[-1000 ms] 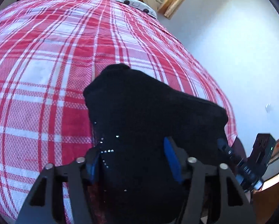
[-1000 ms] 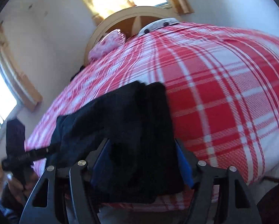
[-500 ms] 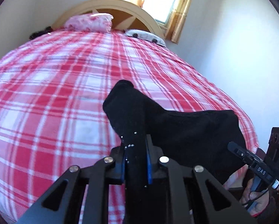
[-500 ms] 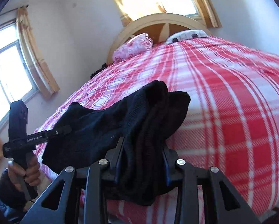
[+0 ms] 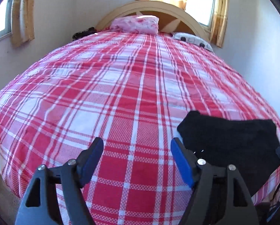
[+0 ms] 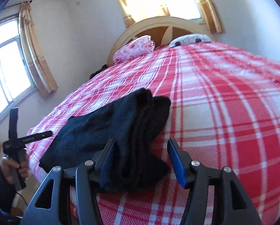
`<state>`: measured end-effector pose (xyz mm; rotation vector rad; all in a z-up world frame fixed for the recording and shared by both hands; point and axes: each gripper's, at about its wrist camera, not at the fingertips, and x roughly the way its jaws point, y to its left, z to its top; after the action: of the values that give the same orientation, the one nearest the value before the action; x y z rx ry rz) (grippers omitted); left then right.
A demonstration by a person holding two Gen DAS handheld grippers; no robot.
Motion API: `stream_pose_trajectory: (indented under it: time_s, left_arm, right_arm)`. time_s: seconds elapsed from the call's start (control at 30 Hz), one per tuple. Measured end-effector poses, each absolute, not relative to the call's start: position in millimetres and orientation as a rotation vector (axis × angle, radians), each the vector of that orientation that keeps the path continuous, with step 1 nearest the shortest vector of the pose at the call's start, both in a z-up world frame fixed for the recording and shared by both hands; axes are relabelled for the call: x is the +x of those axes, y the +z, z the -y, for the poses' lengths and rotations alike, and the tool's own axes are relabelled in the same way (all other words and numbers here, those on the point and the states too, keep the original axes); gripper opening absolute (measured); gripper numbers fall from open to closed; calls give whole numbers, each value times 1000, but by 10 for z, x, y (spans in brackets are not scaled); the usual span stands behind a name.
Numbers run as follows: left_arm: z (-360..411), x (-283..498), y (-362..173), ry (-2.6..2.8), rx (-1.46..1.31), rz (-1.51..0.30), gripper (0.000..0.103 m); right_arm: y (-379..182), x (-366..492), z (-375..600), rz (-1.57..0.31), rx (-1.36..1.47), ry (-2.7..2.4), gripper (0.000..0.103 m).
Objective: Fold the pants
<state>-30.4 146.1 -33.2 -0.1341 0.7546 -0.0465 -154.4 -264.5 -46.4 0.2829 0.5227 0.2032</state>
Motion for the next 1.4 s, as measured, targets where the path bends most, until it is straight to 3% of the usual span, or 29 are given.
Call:
stream_pose_trajectory:
  time_s: [0.17,0.3,0.47,0.7,0.77,0.97,1.17,1.4]
  left_arm:
    - [-1057,-449,-227,-125,-38,-732,76]
    - [-739,-618,-432,-188,65,-785,76]
    - [-828,-731,-659,-177,54,-822,77]
    - [-846,-768,-683,-164,48,-823,88]
    - [-861,-764,-688,-159,35,-824,89]
    - [-990,-681,-550,-211,-58,-871,89]
    - [-1164,-368,-399,-263,-246,-840,92]
    - [-914,-1,-595,-264,-230,-899,93]
  right_arm:
    - [-138,-1697,2352,-401,117,124,58]
    - [-30,-1485,2341,-418,150,159,58]
    - [-98,-1269,2327,-481,190,290,58]
    - [-390,-709,2620,-671,290,222,56]
    - [-408,-689,2794,-658,406,257,53]
    - [-18,-1012,2993,-492,405,216,55]
    - [-310,-1152,3081,-566,542,313,56]
    - [-661,-1257,2869,-594,599,295,60]
